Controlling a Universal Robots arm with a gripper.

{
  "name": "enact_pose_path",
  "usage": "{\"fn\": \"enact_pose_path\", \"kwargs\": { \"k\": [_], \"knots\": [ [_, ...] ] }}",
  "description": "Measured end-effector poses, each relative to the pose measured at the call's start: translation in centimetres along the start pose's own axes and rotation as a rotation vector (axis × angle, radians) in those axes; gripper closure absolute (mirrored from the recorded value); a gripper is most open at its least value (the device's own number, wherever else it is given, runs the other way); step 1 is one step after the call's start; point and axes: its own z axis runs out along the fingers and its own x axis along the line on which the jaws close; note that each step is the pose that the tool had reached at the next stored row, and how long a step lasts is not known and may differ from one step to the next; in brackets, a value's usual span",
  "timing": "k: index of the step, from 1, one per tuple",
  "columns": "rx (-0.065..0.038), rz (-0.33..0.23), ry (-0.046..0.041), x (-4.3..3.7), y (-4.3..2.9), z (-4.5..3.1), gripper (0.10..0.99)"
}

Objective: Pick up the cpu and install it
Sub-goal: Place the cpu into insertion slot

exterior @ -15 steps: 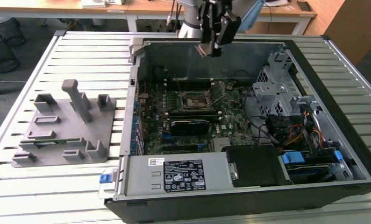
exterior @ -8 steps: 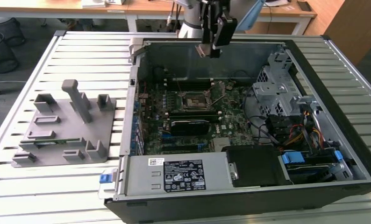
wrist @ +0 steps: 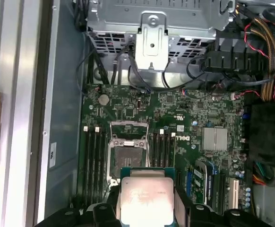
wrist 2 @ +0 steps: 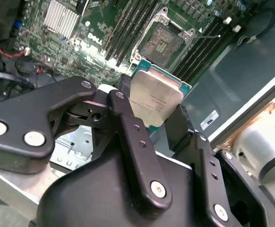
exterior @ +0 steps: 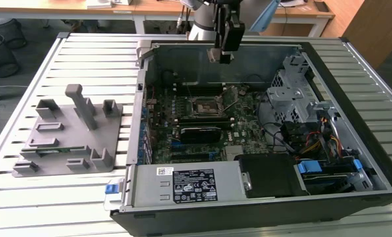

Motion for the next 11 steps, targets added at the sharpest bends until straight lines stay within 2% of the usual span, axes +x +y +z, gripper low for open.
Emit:
{"fn": "enact_pose_path", "kwargs": {
  "k": [3,6,8,11],
  "knots": [
    [0.001,0.032,-0.0013,0.08,-0.02,0.52,0.549],
    [0.000,0.035,-0.0013,0.47,-0.03,1.07,0.549],
    [-0.003,0.025,-0.0009,0.65,-0.08,1.42,0.549],
    [-0.005,-0.018,0.0007,0.71,-0.09,1.91,0.549]
  ]
}}
